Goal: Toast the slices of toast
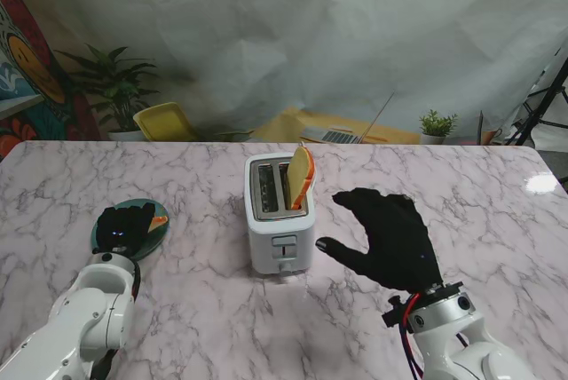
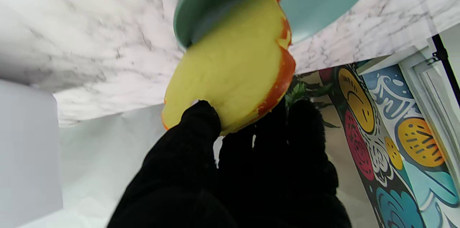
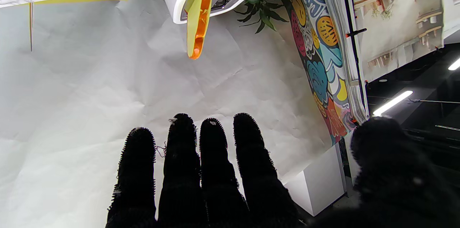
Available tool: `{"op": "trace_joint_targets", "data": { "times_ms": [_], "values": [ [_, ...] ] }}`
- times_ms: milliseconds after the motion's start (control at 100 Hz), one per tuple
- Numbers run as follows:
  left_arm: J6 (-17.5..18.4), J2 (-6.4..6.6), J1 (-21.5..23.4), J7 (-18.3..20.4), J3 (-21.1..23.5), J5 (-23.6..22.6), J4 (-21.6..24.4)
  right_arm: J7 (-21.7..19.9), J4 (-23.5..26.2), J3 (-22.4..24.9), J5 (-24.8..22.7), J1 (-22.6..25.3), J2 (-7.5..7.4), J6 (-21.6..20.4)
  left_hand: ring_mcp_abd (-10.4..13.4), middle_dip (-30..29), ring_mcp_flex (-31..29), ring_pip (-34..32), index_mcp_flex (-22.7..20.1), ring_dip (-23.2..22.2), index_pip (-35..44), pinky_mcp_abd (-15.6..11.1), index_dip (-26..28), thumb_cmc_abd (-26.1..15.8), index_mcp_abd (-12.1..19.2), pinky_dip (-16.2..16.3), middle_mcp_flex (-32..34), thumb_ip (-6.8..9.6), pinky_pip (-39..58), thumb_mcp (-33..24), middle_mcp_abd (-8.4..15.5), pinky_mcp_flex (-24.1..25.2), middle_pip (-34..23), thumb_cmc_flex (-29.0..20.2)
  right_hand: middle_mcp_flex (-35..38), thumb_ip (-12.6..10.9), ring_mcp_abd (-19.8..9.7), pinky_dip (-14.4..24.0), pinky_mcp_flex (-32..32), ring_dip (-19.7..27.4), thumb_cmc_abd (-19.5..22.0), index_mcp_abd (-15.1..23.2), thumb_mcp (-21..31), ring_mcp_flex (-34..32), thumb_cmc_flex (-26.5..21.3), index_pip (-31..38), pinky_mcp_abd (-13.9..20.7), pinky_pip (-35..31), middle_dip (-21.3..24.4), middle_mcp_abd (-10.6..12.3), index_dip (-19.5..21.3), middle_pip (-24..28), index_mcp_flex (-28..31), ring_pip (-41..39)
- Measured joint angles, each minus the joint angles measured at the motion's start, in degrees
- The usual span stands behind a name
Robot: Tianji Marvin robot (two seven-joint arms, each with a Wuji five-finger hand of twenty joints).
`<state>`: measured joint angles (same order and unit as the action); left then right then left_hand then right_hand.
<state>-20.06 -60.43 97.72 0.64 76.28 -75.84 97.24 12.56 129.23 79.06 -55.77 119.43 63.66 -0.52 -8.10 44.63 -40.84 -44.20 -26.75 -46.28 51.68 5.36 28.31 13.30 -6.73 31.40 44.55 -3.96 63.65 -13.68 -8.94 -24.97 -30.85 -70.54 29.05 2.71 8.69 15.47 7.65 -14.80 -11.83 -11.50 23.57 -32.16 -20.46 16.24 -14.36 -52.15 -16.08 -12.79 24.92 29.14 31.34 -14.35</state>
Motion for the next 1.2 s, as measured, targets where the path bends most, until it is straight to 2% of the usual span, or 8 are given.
{"op": "trace_joint_targets", "data": {
  "times_ms": [160, 330, 600, 660, 770, 900, 1030, 1200],
  "values": [
    [-1.01, -0.53, 0.21, -0.77, 1.69, 2.71, 2.87, 0.0, 0.03, 0.06, -0.07, 0.22, -0.01, -0.65, -0.46, -0.53, -1.56, -0.9, 0.0, -0.52, 0.99, 0.73, 0.0, 0.0, 0.0, 2.14, 0.67, 0.0, 1.48, 0.01, -0.79, -1.4, -0.7, 0.0, 0.02, 0.0, 0.0, 0.0, 0.02, 0.0, 0.0, 0.03, 0.0, 0.0, 0.0, 0.0, 0.0, -0.37, 0.0, 0.0, -0.1, 0.0, 0.0, 0.0],
    [-8.74, -1.32, -0.83, -1.3, 1.72, 11.39, 5.31, -0.41, 0.03, 0.6, -0.75, 0.41, -0.08, -2.8, -1.55, -1.17, -2.22, -1.04, -0.01, -1.85, 0.99, 2.04, 0.0, 0.0, -1.11, 4.14, 0.67, 0.0, 2.23, 0.11, -2.43, -2.95, -1.98, 0.0, 0.13, 0.0, 0.0, 0.0, 0.03, 0.0, 0.0, 0.55, 0.0, 0.0, 0.0, 0.02, -0.01, -0.38, 0.0, 0.0, -0.52, 0.0, 0.01, 0.0],
    [-9.04, -2.08, -1.4, -0.53, 3.18, 14.75, 10.84, -0.97, 0.81, 0.98, -1.43, 0.91, -0.25, -3.89, -2.15, -2.63, -4.16, -1.16, -0.83, -2.69, 0.99, 2.69, -0.01, 0.04, -1.89, 6.24, 0.78, 0.0, 3.06, 1.1, -3.58, -5.23, -3.48, -0.03, 0.15, 0.0, 0.0, -0.06, 0.04, 0.0, 0.0, 0.56, 0.0, 0.0, 0.0, 0.02, -0.01, -0.38, 0.0, 0.01, -0.55, 0.0, 0.01, 0.0],
    [-6.54, -2.25, -1.46, -1.32, 3.82, 14.66, 11.21, -0.98, 1.0, 1.02, -1.55, 1.0, -0.27, -4.12, -2.16, -2.7, -4.19, -1.16, -1.34, -2.76, 0.8, 2.73, -0.01, 0.1, -1.9, 6.26, 0.84, 0.0, 3.06, 1.18, -3.59, -5.23, -3.49, -0.03, 0.15, 0.0, 0.0, -0.12, 0.04, 0.0, 0.0, 0.56, 0.0, 0.0, 0.0, 0.02, -0.01, -0.38, 0.0, 0.01, -0.55, 0.0, 0.01, 0.0],
    [1.99, -2.54, -1.55, -6.24, 5.16, 15.69, 11.02, -0.87, 1.22, 1.09, -1.78, 1.21, -0.28, -4.3, -2.18, -2.73, -4.21, -1.16, -1.89, -2.78, 0.53, 2.79, -0.01, 0.14, -1.34, 6.26, 0.95, 0.41, 3.06, 1.55, -3.5, -5.24, -3.49, -0.03, 0.15, 0.0, 0.0, -0.17, 0.18, 0.0, 0.0, 0.56, 0.0, 0.0, 0.0, 0.02, -0.01, -0.38, 0.0, 0.01, -0.56, 0.0, 0.01, 0.0],
    [7.43, -2.74, -2.51, -9.71, 5.74, 18.41, 10.36, -0.84, 1.39, 1.18, -1.78, 1.47, -0.28, -4.33, -2.17, -1.73, -4.92, -0.72, -2.58, -3.18, 0.88, 2.83, -0.01, 1.33, 0.69, 6.34, 3.68, 0.41, 2.85, 0.99, -2.03, -5.35, -1.45, -0.03, 0.73, 0.0, 0.0, -0.23, 0.29, 0.0, 0.0, 0.56, 0.0, 0.0, 0.0, 0.02, -0.01, -0.52, 0.0, 0.01, -0.56, 0.01, 0.02, 0.0],
    [20.78, -2.93, -4.0, -10.95, 8.0, 18.52, 7.72, -0.73, 1.49, 1.27, -1.78, 1.8, -0.29, -4.41, -1.33, 1.29, -5.26, 0.14, -2.88, -3.93, 2.9, 2.31, -0.19, 2.87, 3.11, 6.45, 5.73, 0.37, 1.3, 0.31, 0.2, -5.47, 2.08, 0.13, 0.73, 0.0, 0.0, -0.36, 0.3, 0.0, 0.0, 0.57, 0.0, -0.01, 0.0, 0.03, -0.01, -0.52, -0.01, 0.02, -0.56, 0.01, 0.02, 0.0],
    [22.96, -2.72, -6.7, -13.17, 8.01, 19.93, 5.07, -0.47, 1.56, 1.25, -1.78, 2.02, -0.29, -4.45, -1.25, 2.64, -5.7, 0.82, -3.56, -4.72, 3.49, 2.21, -0.99, 3.88, 3.67, 6.98, 7.07, -1.32, 0.76, -1.97, 0.68, -5.49, 4.28, 0.78, 0.73, 0.0, 0.0, -0.42, 0.31, 0.01, 0.0, 0.57, 0.0, -0.01, 0.0, 0.03, -0.01, -0.55, -0.01, 0.08, -0.56, 0.01, 0.02, 0.0]
  ]
}}
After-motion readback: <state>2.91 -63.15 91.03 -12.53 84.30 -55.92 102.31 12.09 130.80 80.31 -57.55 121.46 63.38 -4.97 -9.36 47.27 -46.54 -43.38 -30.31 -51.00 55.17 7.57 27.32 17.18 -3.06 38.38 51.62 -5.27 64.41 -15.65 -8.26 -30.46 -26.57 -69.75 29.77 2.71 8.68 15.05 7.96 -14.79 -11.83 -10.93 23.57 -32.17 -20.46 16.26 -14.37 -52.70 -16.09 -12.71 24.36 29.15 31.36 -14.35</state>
